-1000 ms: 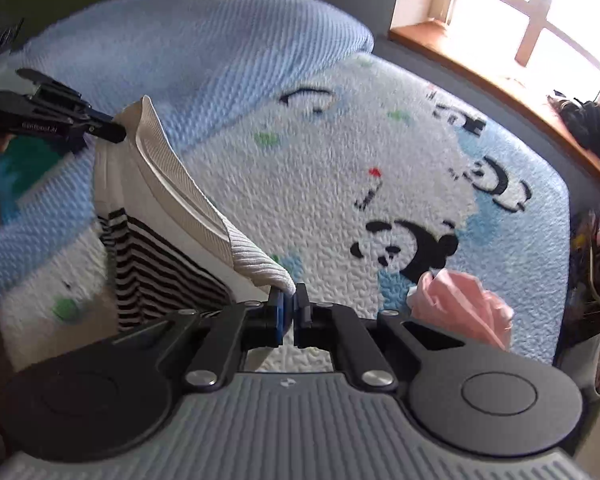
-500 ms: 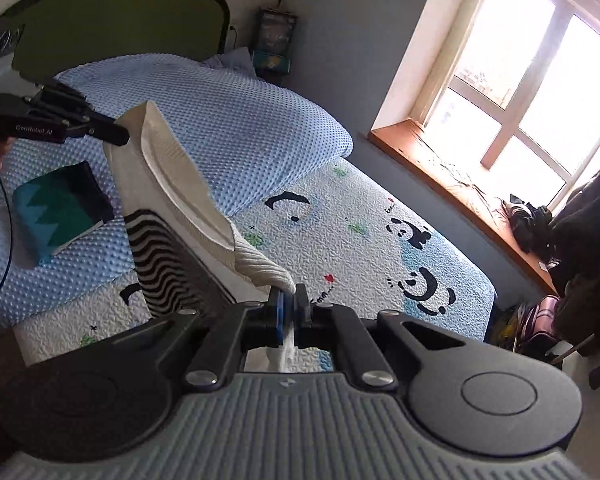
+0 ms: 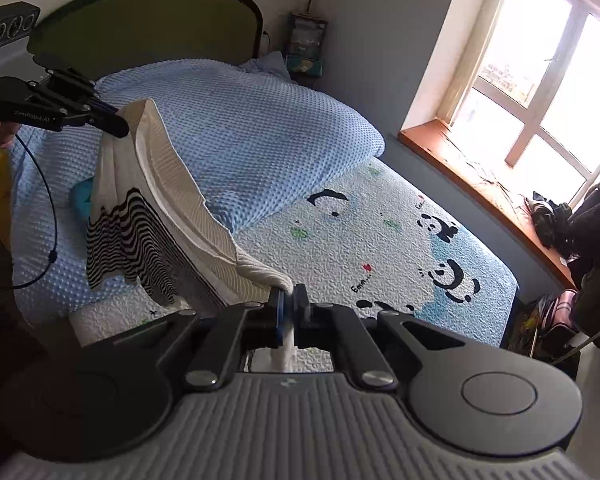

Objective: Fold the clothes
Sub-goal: 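Hold the sweater hem with both grippers and shake it out in the air, then lay the sweater flat on the quilt and open both grippers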

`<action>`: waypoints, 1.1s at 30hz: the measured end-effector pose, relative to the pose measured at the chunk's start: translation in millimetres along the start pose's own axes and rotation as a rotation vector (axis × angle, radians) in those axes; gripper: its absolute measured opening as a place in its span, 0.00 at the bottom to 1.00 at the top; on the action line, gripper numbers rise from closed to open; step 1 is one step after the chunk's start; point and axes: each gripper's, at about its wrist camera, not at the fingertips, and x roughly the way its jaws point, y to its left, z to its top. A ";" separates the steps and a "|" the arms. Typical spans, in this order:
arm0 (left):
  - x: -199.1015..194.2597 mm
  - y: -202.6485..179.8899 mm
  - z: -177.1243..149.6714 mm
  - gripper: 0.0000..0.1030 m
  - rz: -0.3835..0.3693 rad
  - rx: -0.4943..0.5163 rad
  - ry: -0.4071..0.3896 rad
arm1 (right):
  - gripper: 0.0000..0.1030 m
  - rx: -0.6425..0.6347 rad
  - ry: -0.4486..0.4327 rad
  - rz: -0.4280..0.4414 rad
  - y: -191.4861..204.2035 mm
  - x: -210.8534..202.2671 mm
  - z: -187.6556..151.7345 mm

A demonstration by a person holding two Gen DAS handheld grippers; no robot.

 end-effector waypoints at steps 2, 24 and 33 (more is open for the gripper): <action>-5.9 -1.4 7.3 0.04 0.013 0.010 0.030 | 0.04 -0.014 0.010 0.010 -4.2 -2.0 9.1; 519.9 116.3 -150.4 0.04 0.283 -0.136 0.464 | 0.04 0.379 0.372 -0.111 -170.4 468.4 -139.3; 674.3 145.8 -219.5 0.04 0.401 -0.145 0.509 | 0.04 0.431 0.381 -0.211 -184.8 603.3 -193.3</action>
